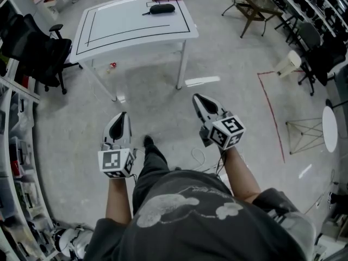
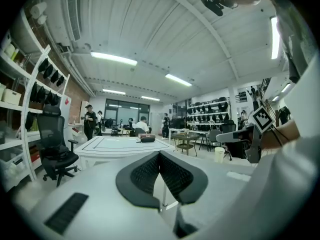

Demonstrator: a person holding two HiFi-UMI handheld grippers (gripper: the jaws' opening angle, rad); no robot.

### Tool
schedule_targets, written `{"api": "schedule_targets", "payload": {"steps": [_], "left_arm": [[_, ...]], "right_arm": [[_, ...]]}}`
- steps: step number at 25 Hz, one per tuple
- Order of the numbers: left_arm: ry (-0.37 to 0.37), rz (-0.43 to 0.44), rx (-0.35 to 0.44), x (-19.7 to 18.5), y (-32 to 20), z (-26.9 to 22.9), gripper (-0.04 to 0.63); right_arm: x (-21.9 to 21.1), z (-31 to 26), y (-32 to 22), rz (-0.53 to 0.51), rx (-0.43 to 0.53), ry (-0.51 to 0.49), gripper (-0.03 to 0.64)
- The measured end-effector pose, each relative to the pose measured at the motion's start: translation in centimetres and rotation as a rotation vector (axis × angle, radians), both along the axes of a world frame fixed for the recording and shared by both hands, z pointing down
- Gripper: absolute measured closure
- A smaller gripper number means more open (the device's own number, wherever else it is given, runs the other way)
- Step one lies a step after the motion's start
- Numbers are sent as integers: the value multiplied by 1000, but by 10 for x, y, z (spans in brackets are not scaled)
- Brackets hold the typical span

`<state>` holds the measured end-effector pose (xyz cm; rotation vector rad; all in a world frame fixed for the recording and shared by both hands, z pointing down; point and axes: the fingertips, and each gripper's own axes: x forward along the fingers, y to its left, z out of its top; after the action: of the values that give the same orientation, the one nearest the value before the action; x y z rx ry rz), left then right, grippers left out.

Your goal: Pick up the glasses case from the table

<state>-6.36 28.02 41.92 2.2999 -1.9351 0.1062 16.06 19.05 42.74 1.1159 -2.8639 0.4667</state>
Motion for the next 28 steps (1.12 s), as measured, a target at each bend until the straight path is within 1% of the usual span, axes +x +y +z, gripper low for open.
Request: {"api": "schedule_targets", "payload": {"steps": [3,5,10,14,18,23,28], "left_arm": [[8,-3,-19,-24,-32,5,594],[20,5,-18,-40,-58,5,594],[34,35,-27,-93,-122,7,593],[46,61,-43,-130,-159,5,593],[56,95,-43,-157,-189,7,594],[74,110,-61,-184,-216,20,594],[87,132,-70,-190,-239,27,593]], "right_arm": [[-20,6,-33,13,-16,18,617],[-37,7,-57,24,-27,28,617],[-93,3,-121,59,-33,41,617],[-129,-5,-157,79,-29,59,617],[-151,3,-180,102,-52,78,617],[-171,16,-201,103,-58,145,617],[-170,17,-230,153,-64,123,617]]}}
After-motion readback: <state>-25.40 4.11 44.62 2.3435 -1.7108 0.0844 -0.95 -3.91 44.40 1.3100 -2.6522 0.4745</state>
